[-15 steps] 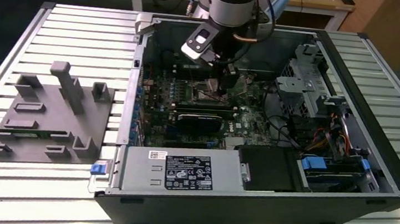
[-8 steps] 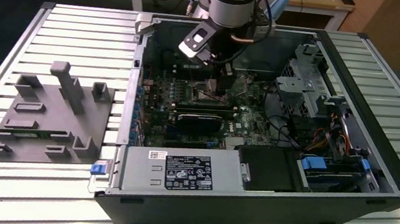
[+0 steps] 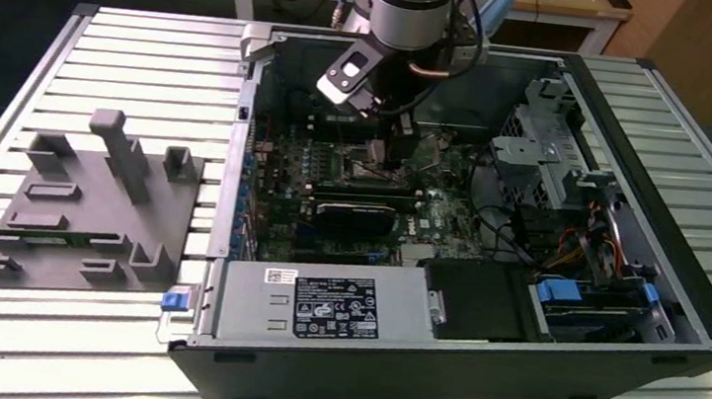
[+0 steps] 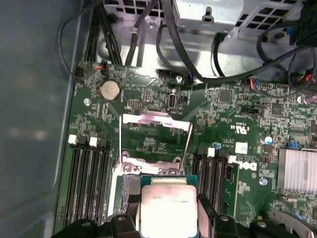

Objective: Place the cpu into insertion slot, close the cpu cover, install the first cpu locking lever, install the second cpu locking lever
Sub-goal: 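Place the cpu into insertion slot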

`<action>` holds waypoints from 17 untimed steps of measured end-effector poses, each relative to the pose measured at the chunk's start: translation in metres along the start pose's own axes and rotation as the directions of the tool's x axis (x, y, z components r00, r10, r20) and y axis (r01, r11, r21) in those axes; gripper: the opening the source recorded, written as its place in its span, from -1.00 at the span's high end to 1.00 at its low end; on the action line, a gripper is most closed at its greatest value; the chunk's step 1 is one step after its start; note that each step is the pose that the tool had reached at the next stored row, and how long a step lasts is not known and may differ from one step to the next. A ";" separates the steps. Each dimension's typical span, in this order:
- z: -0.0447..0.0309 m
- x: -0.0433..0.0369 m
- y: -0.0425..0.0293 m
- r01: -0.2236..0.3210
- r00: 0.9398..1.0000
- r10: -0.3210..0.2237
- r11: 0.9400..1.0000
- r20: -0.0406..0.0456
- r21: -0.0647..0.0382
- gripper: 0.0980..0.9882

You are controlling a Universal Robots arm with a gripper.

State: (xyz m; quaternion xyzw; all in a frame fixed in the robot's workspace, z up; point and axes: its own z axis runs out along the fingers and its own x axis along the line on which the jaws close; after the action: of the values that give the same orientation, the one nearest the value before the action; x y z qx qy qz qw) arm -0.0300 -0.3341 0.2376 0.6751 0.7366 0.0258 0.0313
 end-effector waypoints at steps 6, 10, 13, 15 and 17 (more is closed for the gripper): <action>0.0013 0.0003 -0.0029 0.000 1.000 0.000 0.999 0.000 -0.042 0.00; 0.0013 0.0003 -0.0029 0.000 1.000 0.000 0.999 0.001 -0.043 0.00; 0.0015 0.0003 -0.0029 -0.018 1.000 0.018 0.999 0.002 -0.043 0.00; 0.0019 0.0003 -0.0030 -0.048 0.999 0.048 0.998 0.004 -0.043 0.00; 0.0023 0.0002 -0.0033 -0.070 0.997 0.071 0.997 0.004 -0.043 0.00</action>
State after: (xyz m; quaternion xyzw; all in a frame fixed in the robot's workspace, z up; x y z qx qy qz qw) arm -0.0331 -0.3341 0.2351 0.6999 0.7115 0.0408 0.0467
